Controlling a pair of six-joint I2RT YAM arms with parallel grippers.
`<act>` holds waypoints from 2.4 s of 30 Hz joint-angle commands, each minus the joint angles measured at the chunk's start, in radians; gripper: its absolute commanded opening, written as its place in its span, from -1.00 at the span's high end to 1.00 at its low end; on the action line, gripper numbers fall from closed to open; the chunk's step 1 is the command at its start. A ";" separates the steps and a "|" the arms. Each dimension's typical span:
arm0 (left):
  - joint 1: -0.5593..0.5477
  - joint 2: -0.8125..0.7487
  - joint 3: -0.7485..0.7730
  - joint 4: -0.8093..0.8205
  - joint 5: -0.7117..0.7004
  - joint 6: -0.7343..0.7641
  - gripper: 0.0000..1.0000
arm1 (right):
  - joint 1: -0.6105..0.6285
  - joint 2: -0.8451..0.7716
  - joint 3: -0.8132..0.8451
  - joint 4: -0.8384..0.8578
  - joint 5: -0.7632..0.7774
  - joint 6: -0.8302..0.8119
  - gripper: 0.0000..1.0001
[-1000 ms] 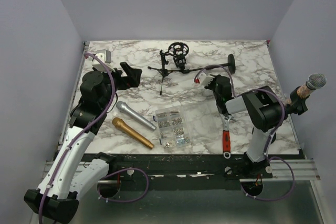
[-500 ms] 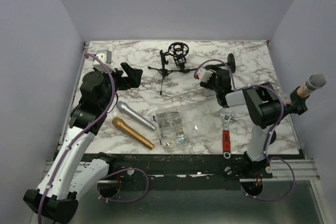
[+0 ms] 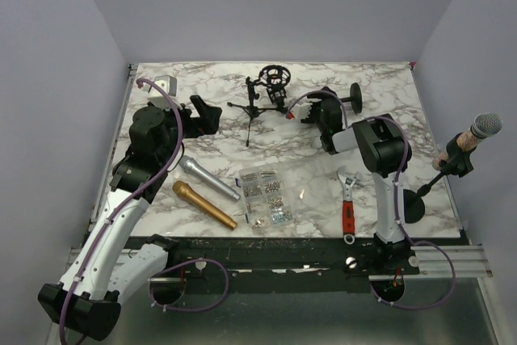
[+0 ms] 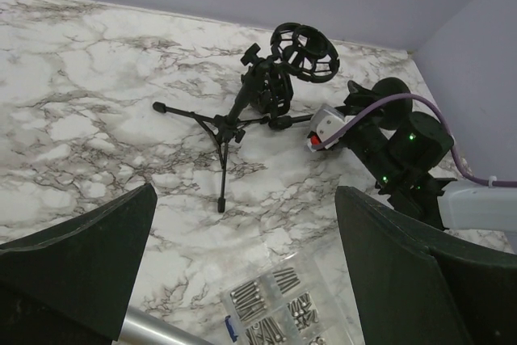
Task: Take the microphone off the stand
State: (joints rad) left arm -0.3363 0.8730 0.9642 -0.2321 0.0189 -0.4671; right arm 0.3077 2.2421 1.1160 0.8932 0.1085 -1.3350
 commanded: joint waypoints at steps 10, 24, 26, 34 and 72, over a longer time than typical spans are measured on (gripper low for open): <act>-0.007 0.010 0.008 -0.004 -0.007 0.021 -0.89 | -0.006 0.191 0.068 0.056 -0.003 -0.249 -0.09; -0.007 0.000 0.000 0.009 0.008 0.015 -0.89 | -0.035 0.011 -0.062 0.222 0.122 -0.049 0.99; -0.007 -0.004 -0.002 0.013 0.014 0.012 -0.89 | -0.042 -0.038 -0.084 0.226 0.158 0.040 0.99; -0.007 -0.025 -0.011 0.024 0.019 0.010 -0.89 | -0.096 -0.252 -0.127 -0.016 0.139 0.582 0.99; -0.008 0.390 0.022 0.286 0.623 -0.109 -0.80 | -0.095 -0.172 -0.012 0.358 -0.156 1.099 0.99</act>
State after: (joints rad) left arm -0.3363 1.3014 0.9554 0.0360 0.5797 -0.6090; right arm 0.2146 1.9831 1.0470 0.9470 0.0181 -0.3820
